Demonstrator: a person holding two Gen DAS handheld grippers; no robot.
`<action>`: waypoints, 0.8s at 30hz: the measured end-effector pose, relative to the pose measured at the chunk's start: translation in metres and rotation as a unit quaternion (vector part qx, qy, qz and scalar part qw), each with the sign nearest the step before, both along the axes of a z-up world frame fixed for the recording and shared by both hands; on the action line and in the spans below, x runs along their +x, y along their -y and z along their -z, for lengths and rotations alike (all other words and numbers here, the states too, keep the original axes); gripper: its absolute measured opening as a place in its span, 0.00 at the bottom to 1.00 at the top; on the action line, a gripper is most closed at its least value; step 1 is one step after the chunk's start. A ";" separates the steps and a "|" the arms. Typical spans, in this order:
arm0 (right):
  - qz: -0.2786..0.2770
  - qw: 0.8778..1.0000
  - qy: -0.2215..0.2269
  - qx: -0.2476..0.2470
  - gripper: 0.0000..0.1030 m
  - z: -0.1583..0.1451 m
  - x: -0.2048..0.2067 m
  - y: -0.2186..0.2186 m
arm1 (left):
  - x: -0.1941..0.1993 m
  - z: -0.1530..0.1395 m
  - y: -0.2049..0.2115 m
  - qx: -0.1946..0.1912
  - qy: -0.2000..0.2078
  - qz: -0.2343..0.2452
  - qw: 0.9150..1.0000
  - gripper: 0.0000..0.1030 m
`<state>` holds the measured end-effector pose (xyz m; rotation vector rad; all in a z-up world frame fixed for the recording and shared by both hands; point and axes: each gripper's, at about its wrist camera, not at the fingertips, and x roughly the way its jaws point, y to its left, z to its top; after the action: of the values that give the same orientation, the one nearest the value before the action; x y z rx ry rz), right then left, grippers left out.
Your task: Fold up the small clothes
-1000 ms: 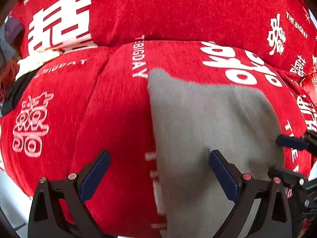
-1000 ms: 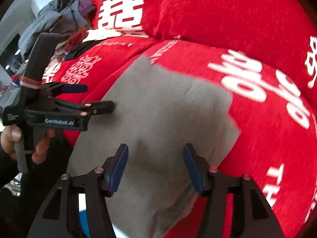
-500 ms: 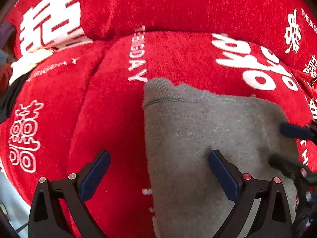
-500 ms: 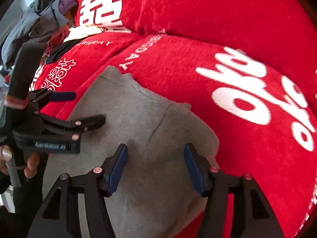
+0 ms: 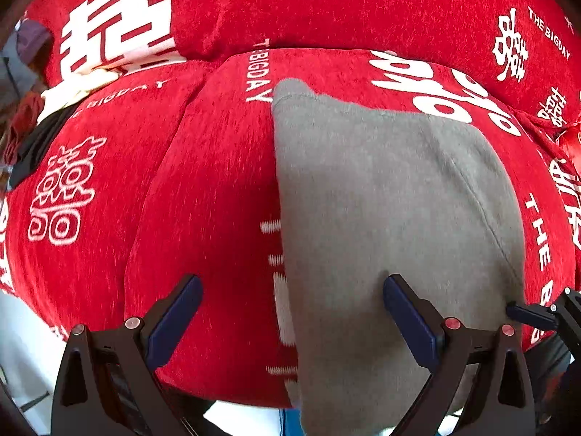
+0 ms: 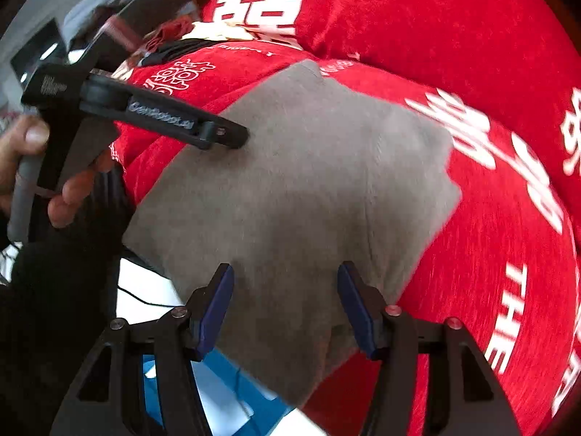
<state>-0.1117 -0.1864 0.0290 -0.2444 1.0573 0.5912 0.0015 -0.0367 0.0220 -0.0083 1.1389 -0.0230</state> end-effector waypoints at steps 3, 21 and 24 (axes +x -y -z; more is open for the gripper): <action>0.020 0.999 0.004 -0.028 0.62 -0.010 -0.010 0.003 | -0.015 -0.006 0.004 0.000 0.003 0.000 1.000 0.97; 0.164 0.981 -0.018 -0.099 0.74 -0.041 0.031 -0.018 | -0.038 -0.023 0.019 -0.039 -0.013 -0.006 0.999 0.97; 0.170 0.980 -0.025 -0.104 0.74 -0.036 0.030 -0.016 | -0.039 -0.023 0.019 -0.019 -0.011 -0.018 1.000 0.97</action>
<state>-0.0818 -0.1705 0.0646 -0.2255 1.1804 0.1799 -0.0379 -0.0557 0.0452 -0.0631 1.1607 -0.0127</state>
